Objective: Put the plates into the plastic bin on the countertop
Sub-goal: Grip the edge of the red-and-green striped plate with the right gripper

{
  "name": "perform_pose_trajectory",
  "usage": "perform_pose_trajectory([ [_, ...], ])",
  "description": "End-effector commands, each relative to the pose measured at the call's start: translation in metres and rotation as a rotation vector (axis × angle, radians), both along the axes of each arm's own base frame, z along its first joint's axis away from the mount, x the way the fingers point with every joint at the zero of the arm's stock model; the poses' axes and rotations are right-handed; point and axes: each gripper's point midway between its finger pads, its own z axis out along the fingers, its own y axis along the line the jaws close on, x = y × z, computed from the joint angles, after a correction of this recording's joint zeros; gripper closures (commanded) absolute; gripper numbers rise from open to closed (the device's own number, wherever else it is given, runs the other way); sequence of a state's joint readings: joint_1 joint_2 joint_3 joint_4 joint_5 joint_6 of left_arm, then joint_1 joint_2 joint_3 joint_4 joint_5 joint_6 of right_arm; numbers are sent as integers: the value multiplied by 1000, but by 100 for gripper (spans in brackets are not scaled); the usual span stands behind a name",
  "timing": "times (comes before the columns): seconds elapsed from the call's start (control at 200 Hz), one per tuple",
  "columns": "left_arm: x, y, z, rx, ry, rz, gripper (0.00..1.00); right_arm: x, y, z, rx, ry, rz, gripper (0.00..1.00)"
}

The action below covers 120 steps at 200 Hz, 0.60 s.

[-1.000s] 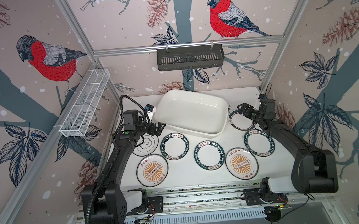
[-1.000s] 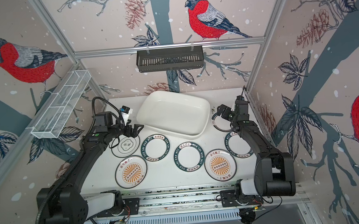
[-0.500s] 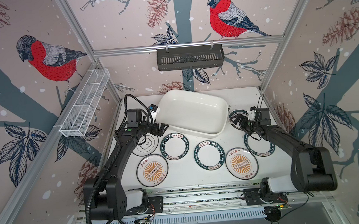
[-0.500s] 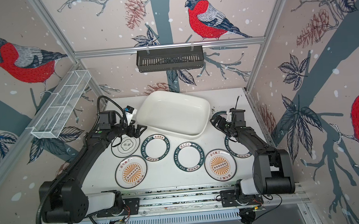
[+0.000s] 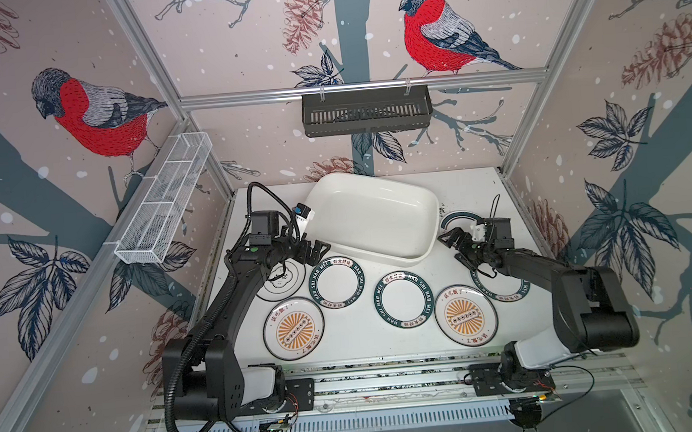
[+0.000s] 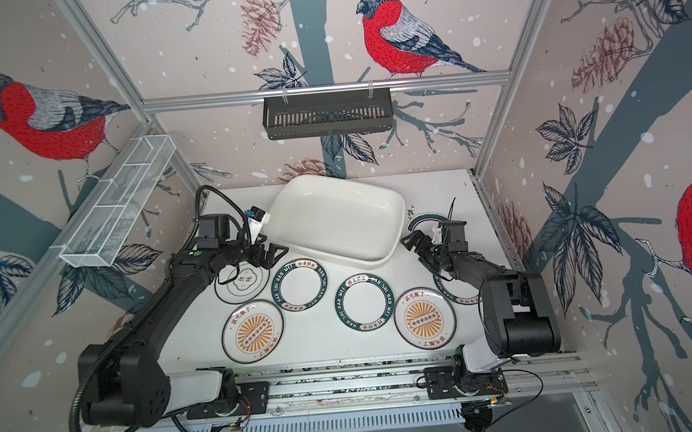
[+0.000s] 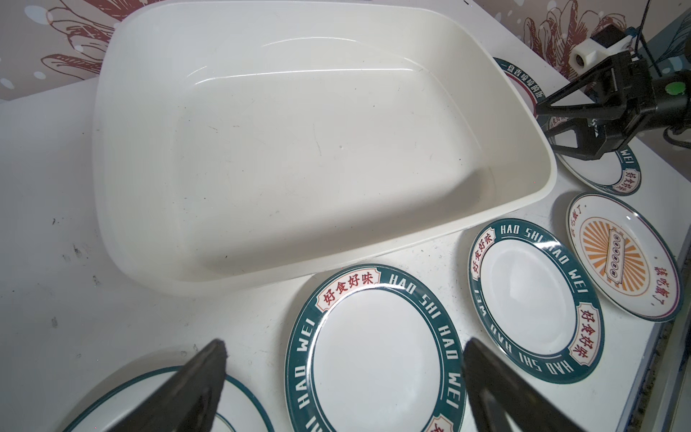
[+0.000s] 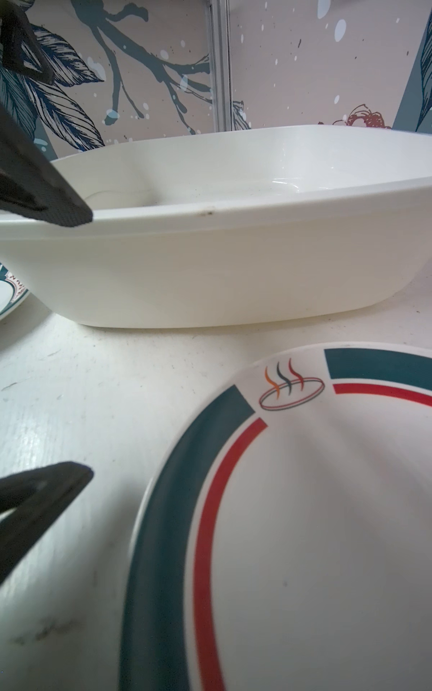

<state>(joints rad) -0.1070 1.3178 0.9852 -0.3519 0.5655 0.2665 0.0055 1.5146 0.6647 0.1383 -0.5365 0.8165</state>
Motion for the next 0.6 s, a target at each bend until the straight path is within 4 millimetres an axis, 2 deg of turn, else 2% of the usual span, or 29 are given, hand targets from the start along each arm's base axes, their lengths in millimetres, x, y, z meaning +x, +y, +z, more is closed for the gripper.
perform_pose_trajectory([
  [0.0,-2,-3,3,3,-12,-27,2,12,-3,4,9,-23,-28,0],
  [0.595,-3,-10,0,-1,-4,-41,2,51,-24,-13,-24,10,-69,0],
])
